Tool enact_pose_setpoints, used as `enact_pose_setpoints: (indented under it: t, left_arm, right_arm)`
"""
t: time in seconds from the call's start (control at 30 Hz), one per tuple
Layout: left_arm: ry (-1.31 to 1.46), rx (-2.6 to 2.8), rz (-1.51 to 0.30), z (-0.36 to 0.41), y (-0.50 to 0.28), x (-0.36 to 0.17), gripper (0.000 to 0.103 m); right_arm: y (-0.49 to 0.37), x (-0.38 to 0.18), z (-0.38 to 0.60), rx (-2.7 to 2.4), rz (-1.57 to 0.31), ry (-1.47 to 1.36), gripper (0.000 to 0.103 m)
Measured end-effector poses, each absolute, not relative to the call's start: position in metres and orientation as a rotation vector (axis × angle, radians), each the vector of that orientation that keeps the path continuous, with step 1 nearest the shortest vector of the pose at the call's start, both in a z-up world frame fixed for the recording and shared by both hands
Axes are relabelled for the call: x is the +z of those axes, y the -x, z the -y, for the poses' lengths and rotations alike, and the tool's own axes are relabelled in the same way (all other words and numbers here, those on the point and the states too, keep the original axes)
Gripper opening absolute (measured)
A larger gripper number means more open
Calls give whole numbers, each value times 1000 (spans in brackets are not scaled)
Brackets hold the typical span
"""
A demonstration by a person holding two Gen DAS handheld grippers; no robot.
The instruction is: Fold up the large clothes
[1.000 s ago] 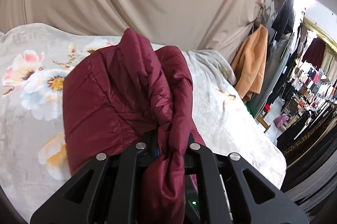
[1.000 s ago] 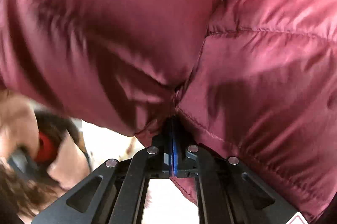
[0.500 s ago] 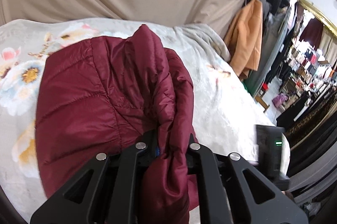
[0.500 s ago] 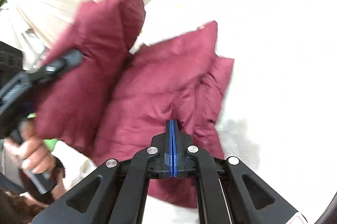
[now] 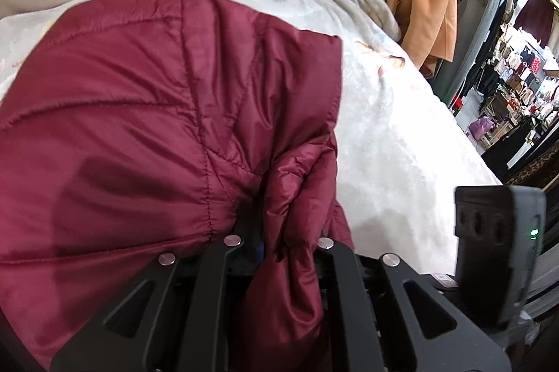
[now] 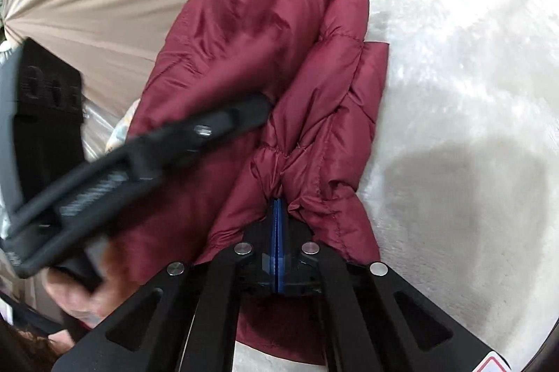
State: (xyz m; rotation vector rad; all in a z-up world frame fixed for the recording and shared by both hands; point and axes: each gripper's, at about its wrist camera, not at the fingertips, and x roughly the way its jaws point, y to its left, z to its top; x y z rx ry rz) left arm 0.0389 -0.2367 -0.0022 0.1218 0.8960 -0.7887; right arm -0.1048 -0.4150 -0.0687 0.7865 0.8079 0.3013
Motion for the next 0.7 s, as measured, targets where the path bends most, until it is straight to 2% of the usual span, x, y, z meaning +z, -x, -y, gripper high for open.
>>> enact_pose_setpoints:
  t: [0.1,0.13,0.17,0.23,0.3,0.4,0.5,0.6,0.7]
  left_arm:
    - [-98,-804,-884,233,-38,-1,14]
    - [-74,-821,-878,227,-35,3,16]
    - [-44,-839,-885,218,-31,12,21]
    - [21,-888,-875,199,-20,33,35]
    - [90,-956,-784,170,-3,67,64]
    - [125,-937,-612,120,20,111,79]
    - [122,-823,-553,84,26,123,80]
    - [90,-688,-580,67,20,103,80]
    - [65,-615,-657,59,13,70,80]
  right_arm:
    - [114,-59,420,298,-791,-798,0]
    - [119,-54,422,295,-776,-797,0]
    - [130,-52,421,283,-740,-792,4]
    - [149,-34,435,257,-658,-792,12]
    - [166,-28,426,221,-591,-796,28]
    - [187,3,433,207,-494,-803,46]
    - [182,30,414,216,-470,-725,60]
    - [166,46,376,227,-492,-629,61]
    - [148,39,328,216,-506,-518,61]
